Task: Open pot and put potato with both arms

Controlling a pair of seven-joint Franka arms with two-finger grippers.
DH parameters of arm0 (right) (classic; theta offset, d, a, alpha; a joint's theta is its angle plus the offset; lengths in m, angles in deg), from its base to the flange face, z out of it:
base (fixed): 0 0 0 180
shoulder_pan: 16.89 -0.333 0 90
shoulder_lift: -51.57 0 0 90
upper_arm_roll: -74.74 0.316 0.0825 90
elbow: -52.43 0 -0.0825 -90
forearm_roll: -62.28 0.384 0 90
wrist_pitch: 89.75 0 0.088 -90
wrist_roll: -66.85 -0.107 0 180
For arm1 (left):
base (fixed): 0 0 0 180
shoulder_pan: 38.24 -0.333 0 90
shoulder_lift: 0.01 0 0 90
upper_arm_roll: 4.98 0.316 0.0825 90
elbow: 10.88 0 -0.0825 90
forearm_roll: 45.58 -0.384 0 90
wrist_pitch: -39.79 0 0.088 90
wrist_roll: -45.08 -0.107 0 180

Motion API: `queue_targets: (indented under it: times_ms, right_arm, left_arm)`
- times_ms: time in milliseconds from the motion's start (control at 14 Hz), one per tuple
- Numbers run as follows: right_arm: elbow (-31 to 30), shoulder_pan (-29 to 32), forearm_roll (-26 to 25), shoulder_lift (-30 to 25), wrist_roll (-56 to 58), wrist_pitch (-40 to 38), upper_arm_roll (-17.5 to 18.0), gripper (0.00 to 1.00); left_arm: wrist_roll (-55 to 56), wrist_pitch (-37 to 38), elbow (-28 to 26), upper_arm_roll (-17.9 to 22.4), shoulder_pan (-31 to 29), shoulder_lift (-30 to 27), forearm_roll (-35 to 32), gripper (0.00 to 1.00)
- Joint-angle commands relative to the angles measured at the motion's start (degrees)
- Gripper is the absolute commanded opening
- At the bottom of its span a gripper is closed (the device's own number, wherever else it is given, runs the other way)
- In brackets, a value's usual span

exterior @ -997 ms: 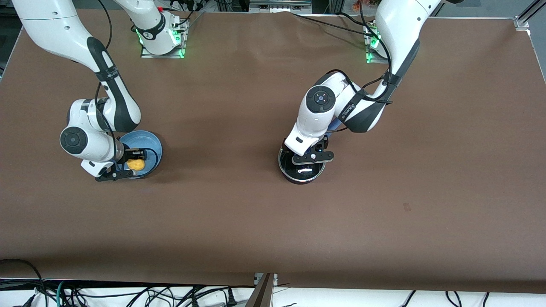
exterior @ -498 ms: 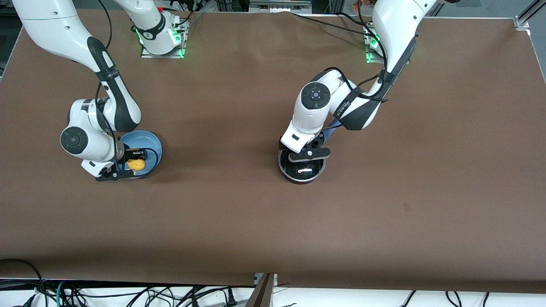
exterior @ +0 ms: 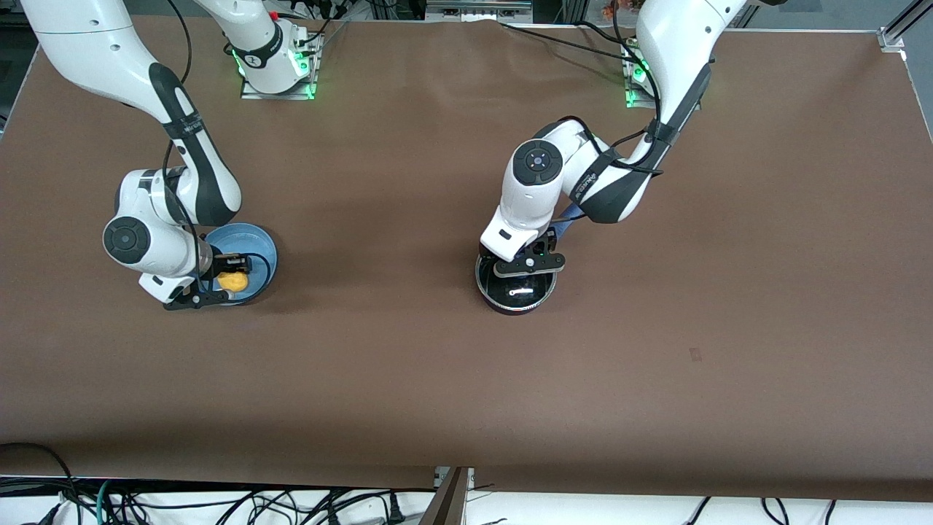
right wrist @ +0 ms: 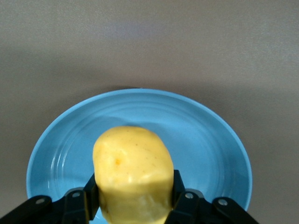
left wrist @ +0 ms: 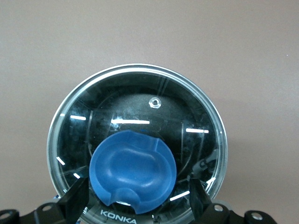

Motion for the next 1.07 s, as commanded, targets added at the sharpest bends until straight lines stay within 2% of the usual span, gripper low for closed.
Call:
queue_targets:
  times_ms: [0, 712, 926, 997]
  right_arm:
    - [-0.24, 0.28, -0.42, -0.69, 0.40, -0.16, 0.41, 0.41]
    - [-0.24, 0.02, -0.42, -0.69, 0.39, -0.07, 0.41, 0.41]
    - [-0.24, 0.02, -0.42, -0.69, 0.39, -0.07, 0.41, 0.41]
    - [-0.24, 0.02, -0.42, -0.69, 0.39, -0.16, 0.49, 0.41]
  left_arm:
    - [1.20, -0.55, -1.55, 0.03, -0.27, -1.55, -2.60, 0.94]
    - [1.19, -1.51, -0.68, 0.38, -0.98, -1.29, -4.62, 0.94]
    - [1.37, -2.04, -0.59, 0.38, -0.89, -1.20, -4.53, 0.90]
    - [1.37, -2.04, -0.59, 0.38, -0.89, -1.20, -4.53, 0.86]
